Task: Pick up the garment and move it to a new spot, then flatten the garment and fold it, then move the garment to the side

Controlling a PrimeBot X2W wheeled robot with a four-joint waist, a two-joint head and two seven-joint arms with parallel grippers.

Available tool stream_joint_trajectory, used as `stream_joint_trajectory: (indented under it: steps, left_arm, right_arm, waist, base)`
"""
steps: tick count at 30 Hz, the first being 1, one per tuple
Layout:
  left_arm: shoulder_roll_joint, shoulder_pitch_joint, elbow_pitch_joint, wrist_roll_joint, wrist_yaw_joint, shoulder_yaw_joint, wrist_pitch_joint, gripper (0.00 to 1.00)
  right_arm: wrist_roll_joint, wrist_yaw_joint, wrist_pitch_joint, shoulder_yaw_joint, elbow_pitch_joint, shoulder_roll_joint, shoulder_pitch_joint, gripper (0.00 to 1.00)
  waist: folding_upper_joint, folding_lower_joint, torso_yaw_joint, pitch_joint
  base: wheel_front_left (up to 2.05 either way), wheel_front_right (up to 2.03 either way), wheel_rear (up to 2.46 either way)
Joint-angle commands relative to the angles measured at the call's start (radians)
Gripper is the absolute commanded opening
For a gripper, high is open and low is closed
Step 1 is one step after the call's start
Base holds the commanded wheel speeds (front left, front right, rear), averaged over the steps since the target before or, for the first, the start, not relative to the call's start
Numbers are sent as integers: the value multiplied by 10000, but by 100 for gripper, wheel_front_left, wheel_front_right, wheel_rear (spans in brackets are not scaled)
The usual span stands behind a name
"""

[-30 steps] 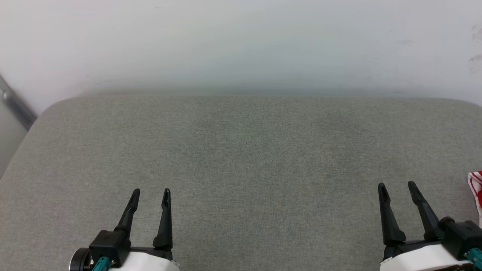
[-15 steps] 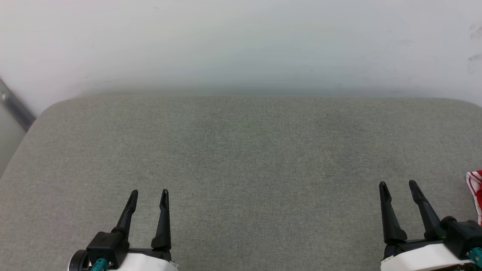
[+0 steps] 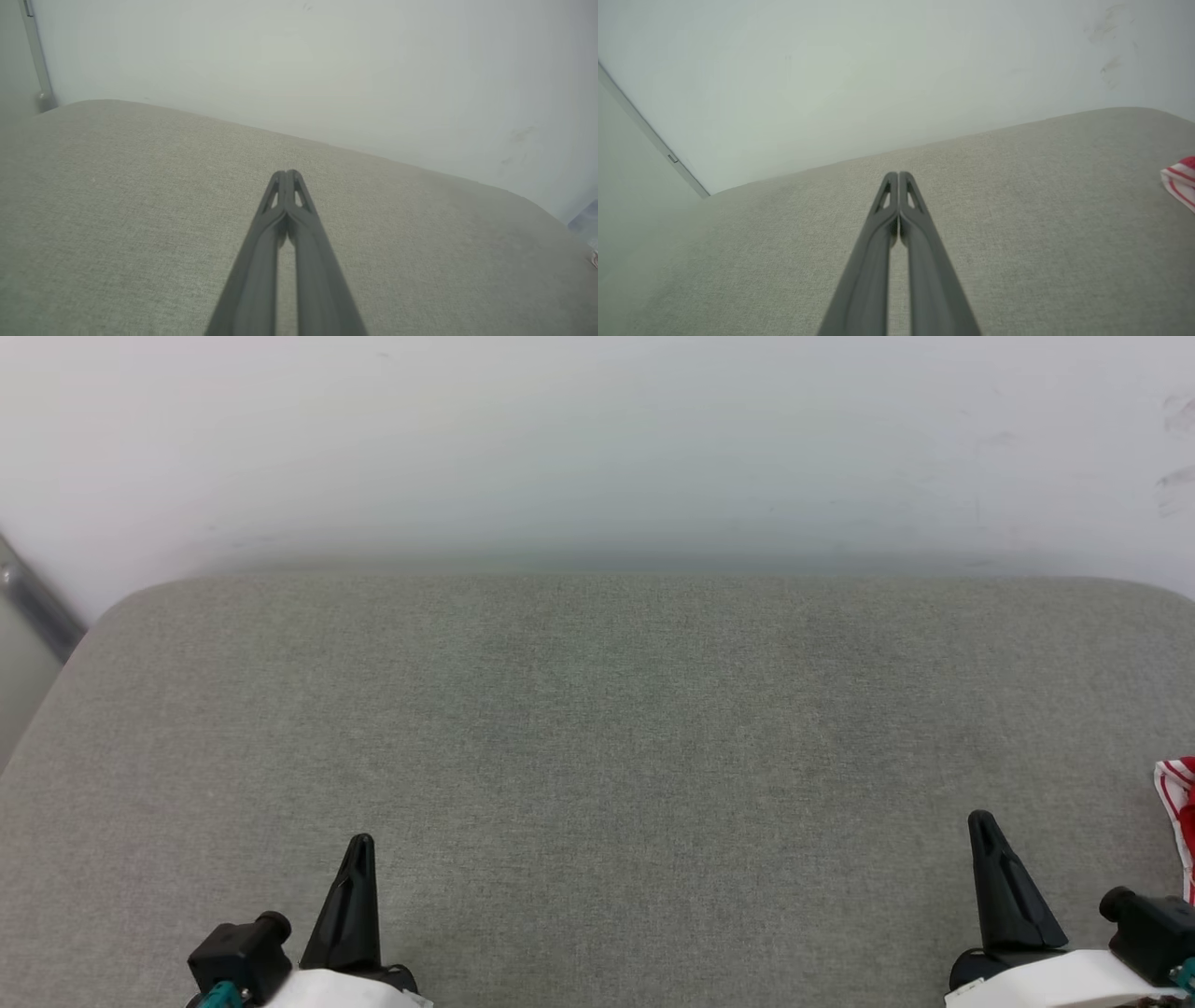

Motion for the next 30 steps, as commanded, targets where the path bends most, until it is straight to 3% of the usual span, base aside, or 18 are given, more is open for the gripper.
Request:
stream_joint_trajectory:
  steps: [1,30]
  left_arm:
    - [24,-295,-102,-374,-67,63,65,0]
    - [67,-909,446,-4942,-259,541,1221,0]
  right_arm:
    - [415,-1,34,2,-86,-82,-284,0]
    - [5087,-2,812,-83,644,-243,-959,0]
  waist:
    - [0,0,-3,1]
    - [0,0,-83,30]
  base:
    - [0,0,0]
    - [0,0,0]
